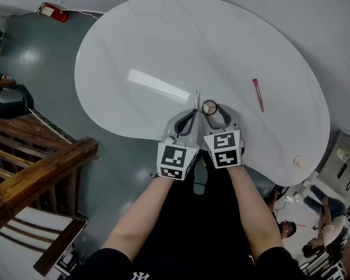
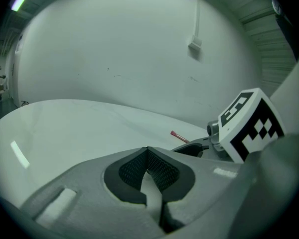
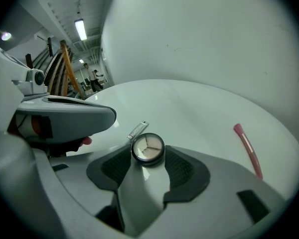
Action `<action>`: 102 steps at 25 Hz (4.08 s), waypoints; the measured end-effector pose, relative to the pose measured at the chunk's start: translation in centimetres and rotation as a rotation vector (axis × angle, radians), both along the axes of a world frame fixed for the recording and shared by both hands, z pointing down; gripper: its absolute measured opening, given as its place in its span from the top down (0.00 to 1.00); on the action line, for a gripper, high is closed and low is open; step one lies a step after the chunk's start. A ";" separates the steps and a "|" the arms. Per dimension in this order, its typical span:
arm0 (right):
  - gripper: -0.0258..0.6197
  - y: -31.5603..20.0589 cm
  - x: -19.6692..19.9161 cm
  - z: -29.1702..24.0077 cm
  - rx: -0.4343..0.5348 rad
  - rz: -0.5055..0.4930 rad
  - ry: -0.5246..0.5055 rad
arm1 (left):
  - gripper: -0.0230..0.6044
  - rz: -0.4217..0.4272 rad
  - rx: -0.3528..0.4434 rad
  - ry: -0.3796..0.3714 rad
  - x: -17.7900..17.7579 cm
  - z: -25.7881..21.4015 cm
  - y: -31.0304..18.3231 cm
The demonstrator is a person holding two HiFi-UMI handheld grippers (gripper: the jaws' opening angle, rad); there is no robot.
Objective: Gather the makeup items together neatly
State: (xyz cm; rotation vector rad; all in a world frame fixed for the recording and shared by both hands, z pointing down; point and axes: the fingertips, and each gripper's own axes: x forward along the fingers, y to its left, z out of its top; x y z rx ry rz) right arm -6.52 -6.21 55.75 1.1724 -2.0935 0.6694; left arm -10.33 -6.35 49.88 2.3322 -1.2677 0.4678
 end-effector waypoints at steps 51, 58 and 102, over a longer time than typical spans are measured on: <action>0.80 -0.7 18.4 -1.5 0.019 0.246 0.016 | 0.95 0.151 -0.037 -0.003 15.7 0.1 0.7; 0.80 -1.2 19.0 -0.4 -0.018 0.243 0.009 | 0.95 0.138 -0.044 -0.017 16.1 0.5 0.4; 0.90 2.3 9.3 -1.6 -0.123 0.477 -0.308 | 0.95 0.105 -0.020 -0.042 7.6 -0.4 2.0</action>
